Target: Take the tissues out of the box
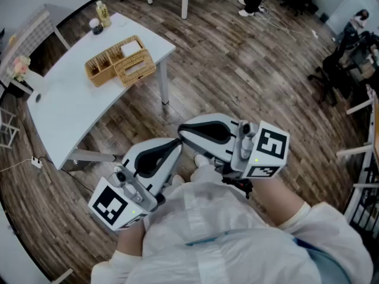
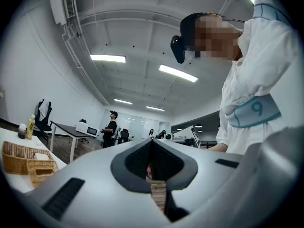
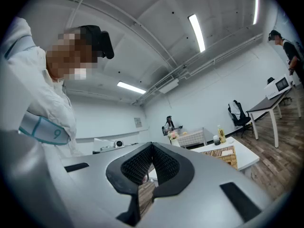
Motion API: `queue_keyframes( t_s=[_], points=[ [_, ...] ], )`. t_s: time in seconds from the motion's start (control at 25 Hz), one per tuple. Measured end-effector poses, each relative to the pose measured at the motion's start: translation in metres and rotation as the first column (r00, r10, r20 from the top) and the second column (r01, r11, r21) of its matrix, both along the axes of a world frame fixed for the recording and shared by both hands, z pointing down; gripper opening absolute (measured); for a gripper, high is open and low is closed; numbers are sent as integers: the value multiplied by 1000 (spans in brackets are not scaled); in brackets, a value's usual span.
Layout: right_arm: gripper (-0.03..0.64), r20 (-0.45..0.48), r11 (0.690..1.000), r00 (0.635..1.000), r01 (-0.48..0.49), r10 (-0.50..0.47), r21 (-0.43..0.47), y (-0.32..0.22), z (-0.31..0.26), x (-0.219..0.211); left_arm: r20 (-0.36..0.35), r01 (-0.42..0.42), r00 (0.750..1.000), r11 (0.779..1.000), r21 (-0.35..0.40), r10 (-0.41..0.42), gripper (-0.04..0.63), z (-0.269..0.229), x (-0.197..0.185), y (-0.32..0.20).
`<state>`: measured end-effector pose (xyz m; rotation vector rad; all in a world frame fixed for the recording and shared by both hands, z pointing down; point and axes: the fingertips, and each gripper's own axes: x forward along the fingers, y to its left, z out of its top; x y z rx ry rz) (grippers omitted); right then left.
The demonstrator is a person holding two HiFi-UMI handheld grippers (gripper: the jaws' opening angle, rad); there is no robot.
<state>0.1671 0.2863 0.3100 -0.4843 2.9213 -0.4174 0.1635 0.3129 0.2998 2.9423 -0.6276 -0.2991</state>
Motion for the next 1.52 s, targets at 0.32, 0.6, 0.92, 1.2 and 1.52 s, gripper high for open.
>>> queue_keyframes(
  t_s=[0.32,0.6,0.92,1.2,1.52],
  points=[
    [32,3,1000,1000,-3,3,-11,0,1,-6,-12,5,1000,1000,-8,-5,2,-2,-4,-3],
    [32,-2,1000,1000,4,-4,-16,-8,5,-14,-11,-4,1000,1000,-27,3,2,5,-13,-9],
    [34,3,999,1000,22,-22,-24,-12,2,-21,-22,5,1000,1000,-21,-5,2,0,-19,-14],
    [34,3,999,1000,20,-20,-38,-25,12,-31,-22,1,1000,999,-53,-2,2,12,-29,-26],
    [34,24,998,999,36,-35,-49,-33,11,-47,-31,19,999,998,-56,-21,2,12,-46,-34]
  ],
)
